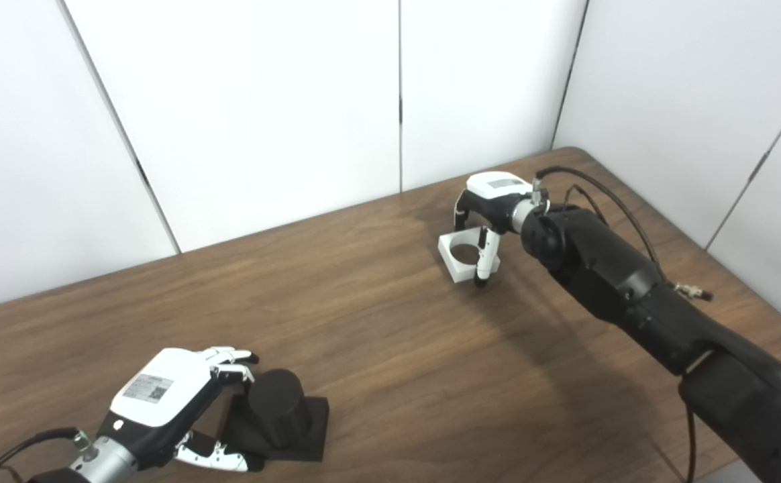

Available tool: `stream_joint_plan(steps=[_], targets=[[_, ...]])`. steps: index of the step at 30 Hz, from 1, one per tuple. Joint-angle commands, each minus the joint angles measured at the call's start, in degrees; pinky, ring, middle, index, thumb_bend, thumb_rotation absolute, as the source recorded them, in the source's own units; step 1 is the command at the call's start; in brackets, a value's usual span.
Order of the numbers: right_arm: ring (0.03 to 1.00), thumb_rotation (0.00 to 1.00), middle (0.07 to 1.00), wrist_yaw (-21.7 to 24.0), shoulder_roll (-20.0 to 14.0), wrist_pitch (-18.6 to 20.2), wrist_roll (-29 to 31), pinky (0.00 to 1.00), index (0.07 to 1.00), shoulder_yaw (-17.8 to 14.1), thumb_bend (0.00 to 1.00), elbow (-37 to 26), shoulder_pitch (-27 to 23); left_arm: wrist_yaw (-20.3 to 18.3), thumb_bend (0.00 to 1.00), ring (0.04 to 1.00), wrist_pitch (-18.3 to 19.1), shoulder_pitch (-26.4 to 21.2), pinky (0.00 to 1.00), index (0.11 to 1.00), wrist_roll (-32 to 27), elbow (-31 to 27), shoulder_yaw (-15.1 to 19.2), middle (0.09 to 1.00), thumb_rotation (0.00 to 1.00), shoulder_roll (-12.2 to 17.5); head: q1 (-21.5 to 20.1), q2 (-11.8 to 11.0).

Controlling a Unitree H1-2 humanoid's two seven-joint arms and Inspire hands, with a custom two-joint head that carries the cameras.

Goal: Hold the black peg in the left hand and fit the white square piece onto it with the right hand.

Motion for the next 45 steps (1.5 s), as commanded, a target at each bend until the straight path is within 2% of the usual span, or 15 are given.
stream_joint_plan(steps=[1,3,8,9,11,14,17,25,32,45], targets=[[0.857,0.13,0.78,-2.0,-1.9,-2.0,0.1,0.83,0.479,-1.4,0.52,-2.8,-2.1,-4.9,0.52,0.83,0.8,2.0,0.69,0.489,2.5,1.0,-1.0,0.834,0.06,2.9,2.1,0.9],[0.865,0.13,0.787,-1.4,-2.1,-2.0,0.0,0.84,0.48,-1.4,0.52,-3.9,-2.2,-5.6,0.52,0.831,1.2,1.7,0.69,0.489,2.6,0.9,-1.0,0.836,0.06,2.5,6.1,2.3],[0.864,0.13,0.789,-1.0,-3.0,-4.2,2.1,0.84,0.481,-3.0,0.52,-6.3,-1.6,-6.6,0.52,0.873,2.8,1.0,0.74,0.491,3.1,2.1,-1.9,0.857,0.07,0.2,16.3,4.0],[0.862,0.13,0.788,-1.0,-3.1,-4.6,2.4,0.83,0.481,-3.3,0.52,-6.4,-1.5,-6.8,0.52,0.879,3.1,0.9,0.74,0.491,3.4,2.2,-2.1,0.862,0.07,-0.1,16.3,4.0],[0.857,0.13,0.785,-1.3,-3.8,-6.8,3.1,0.82,0.482,-3.5,0.52,-6.3,-1.4,-7.2,0.52,0.881,3.6,0.3,0.74,0.491,4.1,2.8,-2.8,0.868,0.07,-0.9,20.4,4.9],[0.851,0.13,0.777,-1.5,-4.5,-9.2,4.3,0.81,0.481,-3.9,0.52,-6.5,-1.1,-7.1,0.52,0.884,3.9,-0.3,0.74,0.491,4.6,3.6,-3.6,0.872,0.07,-1.9,23.2,5.4],[0.851,0.13,0.775,-1.3,-4.7,-10.7,5.1,0.81,0.482,-4.1,0.52,-6.5,-1.1,-7.3,0.52,0.896,4.8,-0.7,0.75,0.491,5.5,3.6,-4.2,0.879,0.08,-2.4,24.6,5.8],[0.836,0.13,0.77,0.5,-6.0,-14.6,8.6,0.76,0.482,-5.4,0.52,-11.8,-0.4,-8.5,0.52,0.913,7.1,-1.2,0.77,0.491,6.5,3.1,-5.0,0.888,0.08,-3.7,25.2,6.6],[0.821,0.13,0.758,2.9,-6.1,-16.2,10.2,0.73,0.48,-6.0,0.52,-17.9,-0.4,-8.4,0.52,0.914,7.7,-1.6,0.79,0.491,6.4,3.1,-5.3,0.886,0.08,-4.0,25.0,7.2],[0.818,0.13,0.757,8.4,-4.6,-16.5,13.9,0.72,0.479,-6.3,0.52,-29.5,-0.4,-7.6,0.52,0.911,7.3,-1.7,0.78,0.491,6.5,3.3,-5.4,0.883,0.08,-4.1,24.8,7.9]])
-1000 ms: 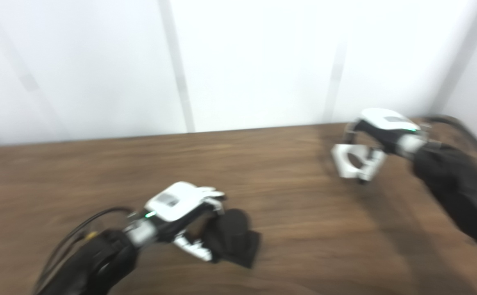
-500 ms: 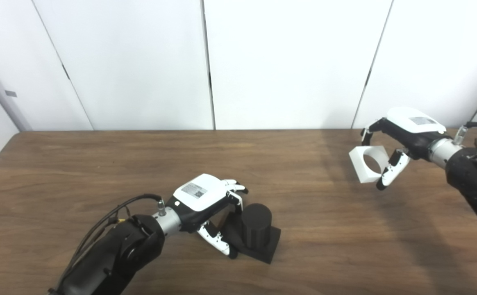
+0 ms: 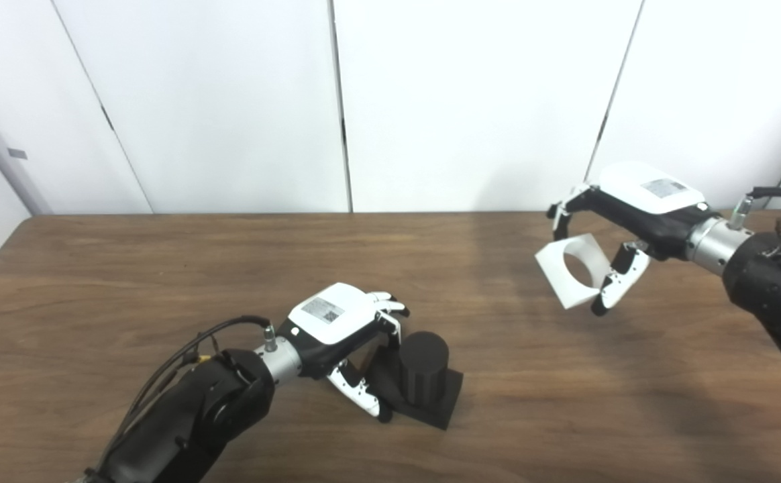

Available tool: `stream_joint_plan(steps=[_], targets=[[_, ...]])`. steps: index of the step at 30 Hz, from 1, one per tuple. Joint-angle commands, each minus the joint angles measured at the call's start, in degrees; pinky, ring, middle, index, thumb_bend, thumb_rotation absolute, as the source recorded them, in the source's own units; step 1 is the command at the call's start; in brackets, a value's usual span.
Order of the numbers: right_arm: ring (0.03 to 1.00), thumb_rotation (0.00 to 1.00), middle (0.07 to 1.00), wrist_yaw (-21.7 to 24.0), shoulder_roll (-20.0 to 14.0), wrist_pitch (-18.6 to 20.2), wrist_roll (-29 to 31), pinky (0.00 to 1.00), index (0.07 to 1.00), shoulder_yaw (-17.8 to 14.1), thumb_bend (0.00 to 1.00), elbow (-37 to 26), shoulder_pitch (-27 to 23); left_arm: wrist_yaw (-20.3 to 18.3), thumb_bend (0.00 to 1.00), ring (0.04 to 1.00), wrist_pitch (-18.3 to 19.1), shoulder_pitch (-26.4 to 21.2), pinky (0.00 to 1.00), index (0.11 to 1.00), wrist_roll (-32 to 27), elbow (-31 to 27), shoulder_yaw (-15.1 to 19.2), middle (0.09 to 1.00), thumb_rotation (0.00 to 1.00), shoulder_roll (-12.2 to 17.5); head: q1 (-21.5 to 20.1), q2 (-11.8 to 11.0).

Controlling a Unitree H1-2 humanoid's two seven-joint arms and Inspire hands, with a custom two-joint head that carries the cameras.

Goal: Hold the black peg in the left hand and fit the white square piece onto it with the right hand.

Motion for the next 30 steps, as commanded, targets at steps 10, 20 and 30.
stream_joint_plan(steps=[10,20,30], targets=[[0.814,0.13,0.763,4.4,2.3,0.2,3.0,0.71,0.478,0.2,0.52,-8.2,-3.3,-3.9,0.52,0.909,1.4,1.9,0.78,0.491,4.4,2.5,-3.0,0.886,0.08,-0.1,-0.3,0.5],[0.821,0.13,0.768,8.7,6.3,1.3,1.8,0.74,0.478,2.5,0.52,-11.9,-4.8,-3.8,0.52,0.909,1.5,1.7,0.78,0.491,4.5,2.1,-3.1,0.889,0.08,-0.2,-0.1,0.7],[0.829,0.14,0.778,11.3,10.6,2.2,0.5,0.74,0.478,5.1,0.52,-12.6,-6.3,-4.6,0.52,0.908,1.9,1.7,0.78,0.491,4.2,1.6,-3.1,0.887,0.08,-0.4,0.1,0.8]])
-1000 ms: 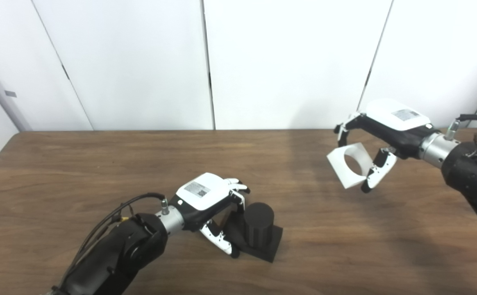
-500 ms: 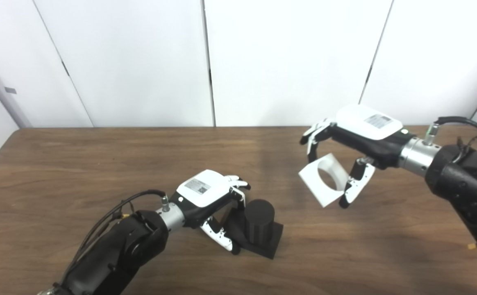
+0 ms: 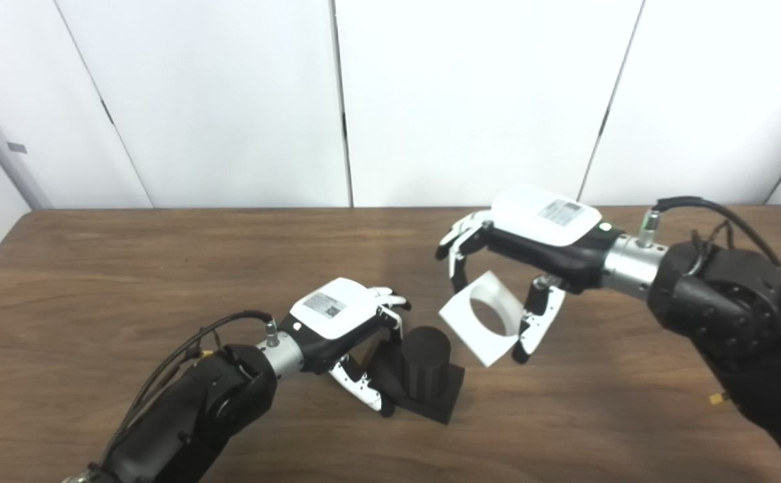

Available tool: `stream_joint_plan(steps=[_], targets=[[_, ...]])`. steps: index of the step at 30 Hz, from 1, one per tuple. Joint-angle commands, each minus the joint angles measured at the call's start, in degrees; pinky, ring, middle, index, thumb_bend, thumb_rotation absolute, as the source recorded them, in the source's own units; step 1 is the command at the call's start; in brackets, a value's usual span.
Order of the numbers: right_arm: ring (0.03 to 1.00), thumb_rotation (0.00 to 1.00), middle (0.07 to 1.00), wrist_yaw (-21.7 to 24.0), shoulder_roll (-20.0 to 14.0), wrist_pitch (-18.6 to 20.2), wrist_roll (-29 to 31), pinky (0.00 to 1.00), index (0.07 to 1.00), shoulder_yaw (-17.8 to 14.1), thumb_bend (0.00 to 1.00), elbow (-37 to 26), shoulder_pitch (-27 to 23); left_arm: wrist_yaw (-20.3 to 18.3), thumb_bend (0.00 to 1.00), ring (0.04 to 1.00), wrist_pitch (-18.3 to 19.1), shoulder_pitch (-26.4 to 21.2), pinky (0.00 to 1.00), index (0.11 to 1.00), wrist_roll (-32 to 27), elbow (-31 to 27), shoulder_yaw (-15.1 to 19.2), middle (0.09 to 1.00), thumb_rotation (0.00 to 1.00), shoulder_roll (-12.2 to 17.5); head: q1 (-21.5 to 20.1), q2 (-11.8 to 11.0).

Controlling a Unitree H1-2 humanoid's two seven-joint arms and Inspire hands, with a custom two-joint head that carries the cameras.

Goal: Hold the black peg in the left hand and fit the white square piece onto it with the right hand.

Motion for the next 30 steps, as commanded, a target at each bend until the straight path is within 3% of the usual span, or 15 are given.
stream_joint_plan(steps=[1,15,30], targets=[[0.83,0.14,0.779,-0.7,0.3,0.2,-0.2,0.73,0.478,-0.7,0.52,-1.4,-3.0,-4.7,0.52,0.912,1.5,1.8,0.78,0.491,4.0,1.5,-2.9,0.891,0.08,-0.1,0.1,0.1],[0.833,0.14,0.78,-2.0,4.3,-1.0,0.1,0.75,0.478,-0.4,0.52,0.8,-2.1,-4.1,0.52,0.912,1.7,1.9,0.78,0.491,3.6,1.5,-3.1,0.89,0.08,-0.3,0.3,0.4],[0.816,0.14,0.773,-3.1,5.7,-3.1,-0.6,0.73,0.478,1.3,0.52,3.8,-0.9,-4.5,0.52,0.913,2.3,2.0,0.77,0.491,3.8,0.6,-3.1,0.891,0.08,-0.4,0.7,0.7]])
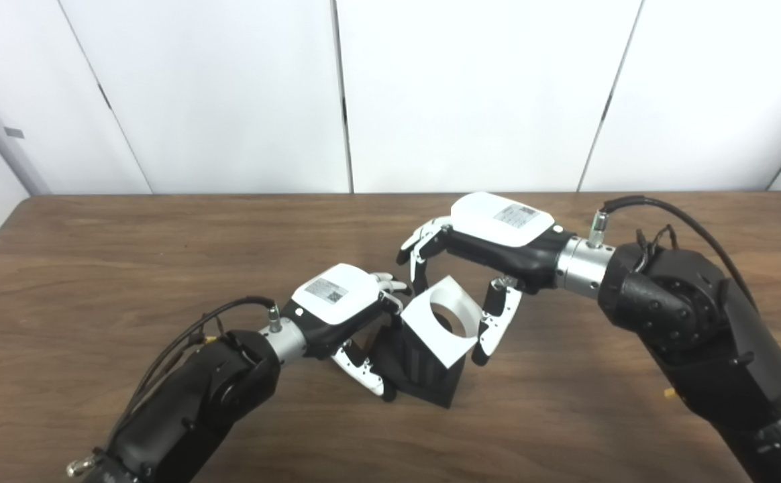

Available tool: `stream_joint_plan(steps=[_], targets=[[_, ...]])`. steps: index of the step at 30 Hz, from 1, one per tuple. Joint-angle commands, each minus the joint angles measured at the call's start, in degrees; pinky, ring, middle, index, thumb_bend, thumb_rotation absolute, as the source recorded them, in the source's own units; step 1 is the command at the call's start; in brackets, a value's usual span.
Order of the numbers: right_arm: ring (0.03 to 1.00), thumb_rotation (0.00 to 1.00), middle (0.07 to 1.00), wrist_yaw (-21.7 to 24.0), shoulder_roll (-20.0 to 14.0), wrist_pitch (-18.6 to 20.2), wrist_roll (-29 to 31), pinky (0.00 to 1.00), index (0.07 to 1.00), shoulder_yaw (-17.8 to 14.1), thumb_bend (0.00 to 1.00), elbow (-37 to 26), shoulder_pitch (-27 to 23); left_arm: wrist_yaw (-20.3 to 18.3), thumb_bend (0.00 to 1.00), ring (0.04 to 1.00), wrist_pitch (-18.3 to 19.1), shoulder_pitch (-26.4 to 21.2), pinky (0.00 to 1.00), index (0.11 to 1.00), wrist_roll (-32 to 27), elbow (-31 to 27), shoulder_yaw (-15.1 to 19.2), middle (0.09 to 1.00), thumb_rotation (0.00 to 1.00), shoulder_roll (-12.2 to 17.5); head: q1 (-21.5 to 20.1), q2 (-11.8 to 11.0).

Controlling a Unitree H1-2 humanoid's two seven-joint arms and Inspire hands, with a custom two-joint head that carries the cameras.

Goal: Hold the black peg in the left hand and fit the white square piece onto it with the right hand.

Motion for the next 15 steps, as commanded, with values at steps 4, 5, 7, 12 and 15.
stream_joint_plan(steps=[4,5,7,12,15], targets=[[0.812,0.14,0.77,-2.3,0.4,-2.0,-0.2,0.72,0.478,0.0,0.52,0.4,-1.5,-3.8,0.52,0.912,0.9,2.0,0.78,0.491,3.3,1.1,-2.5,0.889,0.08,-0.2,0.2,0.2],[0.811,0.14,0.77,-2.3,0.4,-1.9,-0.2,0.72,0.478,0.2,0.52,0.6,-1.5,-3.7,0.52,0.91,0.8,2.1,0.78,0.491,3.3,1.1,-2.5,0.888,0.08,-0.2,0.2,0.1],[0.813,0.14,0.772,-2.4,0.5,-2.0,-0.2,0.72,0.478,0.6,0.52,0.9,-1.4,-3.8,0.52,0.909,1.0,2.1,0.78,0.491,3.4,1.1,-2.4,0.887,0.08,-0.3,0.2,0.1],[0.811,0.14,0.77,-2.9,1.1,-2.6,-0.1,0.74,0.478,1.4,0.52,2.0,-1.2,-3.6,0.52,0.907,0.8,2.0,0.77,0.491,3.5,1.2,-2.4,0.886,0.08,-0.4,0.4,0.1],[0.815,0.14,0.772,-2.8,1.5,-2.4,-0.3,0.75,0.478,1.7,0.52,2.5,-1.1,-3.4,0.52,0.906,0.6,2.0,0.77,0.491,3.4,1.3,-2.4,0.886,0.08,-0.4,0.4,0.1]])
